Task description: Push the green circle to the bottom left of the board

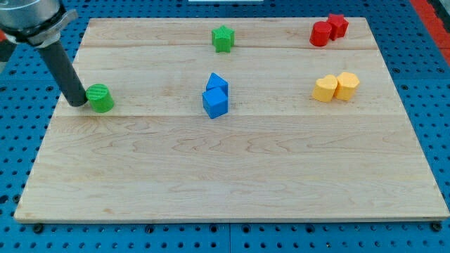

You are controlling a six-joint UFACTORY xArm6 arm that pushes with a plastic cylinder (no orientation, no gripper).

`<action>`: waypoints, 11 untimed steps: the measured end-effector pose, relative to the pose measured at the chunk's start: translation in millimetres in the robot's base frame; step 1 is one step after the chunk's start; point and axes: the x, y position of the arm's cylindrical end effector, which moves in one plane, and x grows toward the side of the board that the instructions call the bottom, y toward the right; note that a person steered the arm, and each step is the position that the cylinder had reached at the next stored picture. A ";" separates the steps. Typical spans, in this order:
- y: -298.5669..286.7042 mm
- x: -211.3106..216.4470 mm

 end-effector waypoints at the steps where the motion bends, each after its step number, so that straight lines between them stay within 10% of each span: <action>1: 3.2 -25.7; 11: 84.1 154.8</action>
